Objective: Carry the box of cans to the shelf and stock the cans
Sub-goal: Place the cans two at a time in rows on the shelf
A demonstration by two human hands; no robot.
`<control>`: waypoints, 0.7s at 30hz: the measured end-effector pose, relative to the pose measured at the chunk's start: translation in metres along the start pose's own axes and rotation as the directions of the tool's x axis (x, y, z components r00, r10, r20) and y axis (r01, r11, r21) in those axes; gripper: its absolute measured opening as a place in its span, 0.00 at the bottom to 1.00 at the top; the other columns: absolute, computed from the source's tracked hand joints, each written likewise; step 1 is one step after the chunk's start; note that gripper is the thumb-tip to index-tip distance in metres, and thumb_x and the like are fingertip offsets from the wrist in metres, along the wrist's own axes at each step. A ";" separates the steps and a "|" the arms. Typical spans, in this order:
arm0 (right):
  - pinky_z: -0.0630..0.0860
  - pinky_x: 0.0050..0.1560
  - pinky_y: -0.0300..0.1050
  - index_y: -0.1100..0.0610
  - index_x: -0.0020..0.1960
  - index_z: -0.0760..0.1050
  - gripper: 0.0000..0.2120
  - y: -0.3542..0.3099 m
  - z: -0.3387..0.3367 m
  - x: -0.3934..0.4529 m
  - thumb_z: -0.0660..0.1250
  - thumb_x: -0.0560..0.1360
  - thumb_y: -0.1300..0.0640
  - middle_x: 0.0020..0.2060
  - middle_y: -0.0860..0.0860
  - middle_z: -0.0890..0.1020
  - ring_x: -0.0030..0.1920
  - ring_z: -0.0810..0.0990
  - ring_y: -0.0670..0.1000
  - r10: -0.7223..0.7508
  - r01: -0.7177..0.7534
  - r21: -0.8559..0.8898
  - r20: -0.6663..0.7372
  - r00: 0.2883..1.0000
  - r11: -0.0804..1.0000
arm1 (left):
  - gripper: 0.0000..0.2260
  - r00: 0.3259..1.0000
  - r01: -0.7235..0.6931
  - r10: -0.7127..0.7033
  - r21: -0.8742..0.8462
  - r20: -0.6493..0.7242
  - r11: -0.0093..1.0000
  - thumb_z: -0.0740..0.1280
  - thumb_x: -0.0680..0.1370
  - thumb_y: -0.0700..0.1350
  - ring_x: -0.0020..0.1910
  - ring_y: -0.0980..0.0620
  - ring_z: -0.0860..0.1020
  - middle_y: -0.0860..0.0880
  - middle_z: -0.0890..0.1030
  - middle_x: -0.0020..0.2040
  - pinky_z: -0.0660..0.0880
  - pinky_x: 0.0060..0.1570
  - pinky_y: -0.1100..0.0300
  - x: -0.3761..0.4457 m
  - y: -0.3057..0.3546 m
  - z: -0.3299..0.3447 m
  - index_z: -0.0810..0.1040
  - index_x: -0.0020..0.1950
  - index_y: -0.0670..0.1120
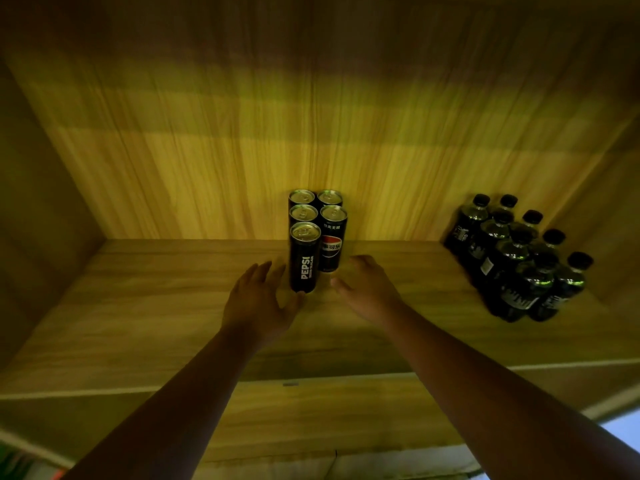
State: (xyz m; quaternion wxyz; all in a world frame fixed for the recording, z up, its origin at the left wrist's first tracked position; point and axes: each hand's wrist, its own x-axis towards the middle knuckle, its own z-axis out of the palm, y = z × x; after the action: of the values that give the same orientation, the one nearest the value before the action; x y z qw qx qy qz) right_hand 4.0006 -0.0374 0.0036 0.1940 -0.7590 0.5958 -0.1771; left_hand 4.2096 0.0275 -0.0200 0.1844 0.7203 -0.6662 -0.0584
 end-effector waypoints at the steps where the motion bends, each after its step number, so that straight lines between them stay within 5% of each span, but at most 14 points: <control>1: 0.66 0.69 0.51 0.53 0.77 0.59 0.32 0.001 0.000 -0.008 0.63 0.79 0.41 0.77 0.53 0.61 0.75 0.61 0.55 -0.019 0.020 -0.065 0.008 1.000 0.998 | 0.37 1.000 -0.028 0.027 0.062 0.014 0.998 0.50 0.74 0.72 0.79 0.45 0.54 0.47 0.58 0.79 0.56 0.75 0.47 -0.004 -0.001 -0.002 0.54 0.79 0.54; 7: 0.52 0.77 0.55 0.48 0.80 0.49 0.35 0.010 -0.008 -0.046 0.51 0.80 0.33 0.81 0.50 0.48 0.80 0.45 0.55 -0.091 0.116 -0.393 0.081 0.993 0.912 | 0.38 0.998 -0.068 0.070 0.252 0.003 0.965 0.42 0.73 0.72 0.80 0.46 0.49 0.48 0.52 0.81 0.50 0.76 0.45 -0.034 0.011 -0.014 0.53 0.79 0.56; 21: 0.53 0.75 0.56 0.49 0.80 0.54 0.35 0.071 0.004 -0.152 0.52 0.79 0.34 0.80 0.51 0.51 0.79 0.50 0.57 -0.340 0.355 -0.348 0.105 0.935 0.868 | 0.39 0.985 0.162 -0.136 0.295 -0.104 0.942 0.43 0.72 0.72 0.79 0.46 0.55 0.48 0.58 0.80 0.55 0.75 0.44 -0.162 0.078 0.012 0.60 0.78 0.55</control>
State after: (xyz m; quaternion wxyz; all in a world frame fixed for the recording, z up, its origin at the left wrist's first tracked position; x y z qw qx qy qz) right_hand 3.9084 0.0953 -0.0412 0.0279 -0.8796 0.4680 -0.0811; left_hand 4.1159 0.1805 -0.0303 0.0943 0.7901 -0.6027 0.0603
